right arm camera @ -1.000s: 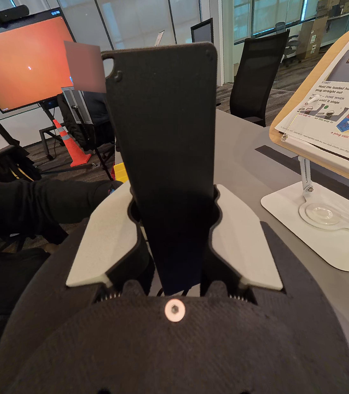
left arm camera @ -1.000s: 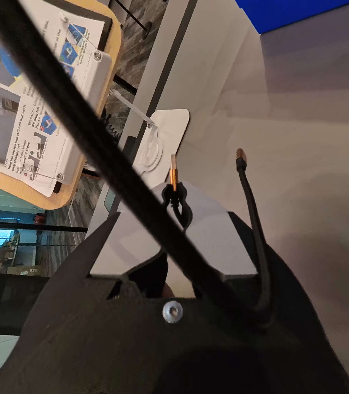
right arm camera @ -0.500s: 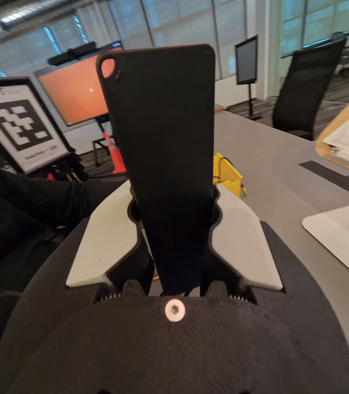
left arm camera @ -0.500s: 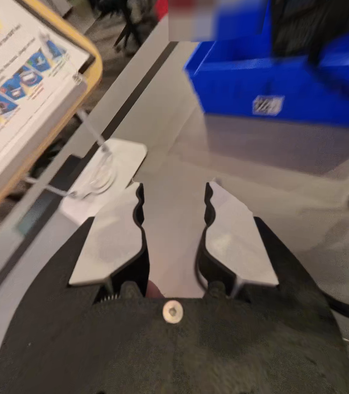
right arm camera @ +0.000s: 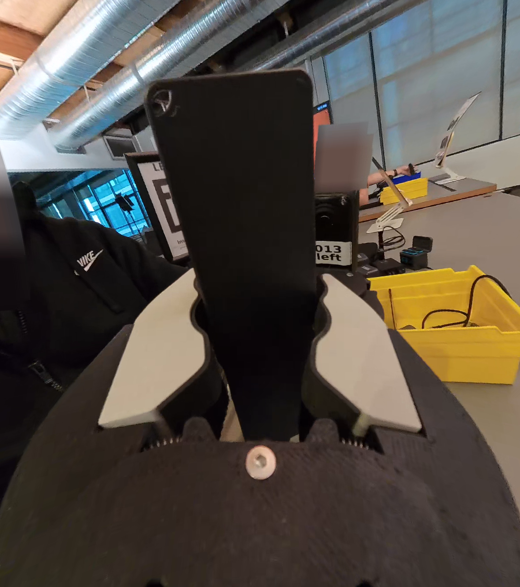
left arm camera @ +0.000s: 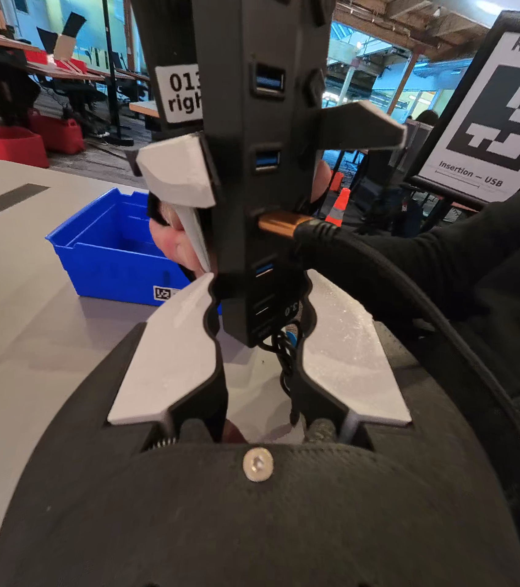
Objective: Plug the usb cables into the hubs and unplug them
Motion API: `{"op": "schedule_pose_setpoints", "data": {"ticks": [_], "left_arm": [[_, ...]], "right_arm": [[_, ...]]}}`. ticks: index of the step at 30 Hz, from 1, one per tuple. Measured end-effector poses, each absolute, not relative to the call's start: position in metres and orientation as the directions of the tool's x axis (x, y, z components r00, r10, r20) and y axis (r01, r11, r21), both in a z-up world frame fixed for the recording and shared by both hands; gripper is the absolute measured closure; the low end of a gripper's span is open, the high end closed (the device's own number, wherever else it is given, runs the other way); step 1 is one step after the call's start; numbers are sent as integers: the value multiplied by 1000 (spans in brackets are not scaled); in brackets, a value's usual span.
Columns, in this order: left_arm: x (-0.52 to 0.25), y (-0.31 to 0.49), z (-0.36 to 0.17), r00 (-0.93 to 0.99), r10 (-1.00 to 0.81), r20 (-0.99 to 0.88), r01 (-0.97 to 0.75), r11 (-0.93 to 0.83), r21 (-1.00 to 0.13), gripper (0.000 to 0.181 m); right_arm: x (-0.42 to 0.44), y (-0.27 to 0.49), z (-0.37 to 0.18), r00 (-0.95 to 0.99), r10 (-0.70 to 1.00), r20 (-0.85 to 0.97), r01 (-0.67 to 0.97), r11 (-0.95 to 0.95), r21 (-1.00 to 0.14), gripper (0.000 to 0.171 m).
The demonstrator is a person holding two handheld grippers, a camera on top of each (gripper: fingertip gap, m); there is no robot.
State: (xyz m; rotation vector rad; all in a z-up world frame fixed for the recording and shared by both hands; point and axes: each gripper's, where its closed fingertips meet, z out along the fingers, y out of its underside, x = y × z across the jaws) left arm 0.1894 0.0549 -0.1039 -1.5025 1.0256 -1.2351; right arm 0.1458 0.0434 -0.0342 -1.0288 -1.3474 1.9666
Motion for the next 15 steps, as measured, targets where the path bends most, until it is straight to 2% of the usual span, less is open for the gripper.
{"op": "schedule_pose_setpoints", "data": {"ticks": [3, 7, 10, 13, 15], "left_arm": [[189, 61, -105, 209, -959, 192, -64, -209, -976, 134], [178, 73, -100, 297, -937, 185, -30, -203, -979, 151], [171, 82, -95, 376, -914, 153, -28, -176, -984, 153], [162, 95, -93, 498, -862, 99, -57, -146, -988, 153], [151, 108, -90, 624, -781, 27, -97, -112, -989, 153]], "right_arm": [[143, 47, -35, -528, 799, -287, -5, -341, -940, 110], [144, 62, -34, -426, 861, -277, -5, -308, -951, 119], [149, 76, -35, -328, 904, -273, 12, -285, -958, 127], [153, 89, -37, -213, 943, -255, 50, -250, -967, 122], [156, 101, -42, -93, 973, -210, 115, -199, -973, 110]]}}
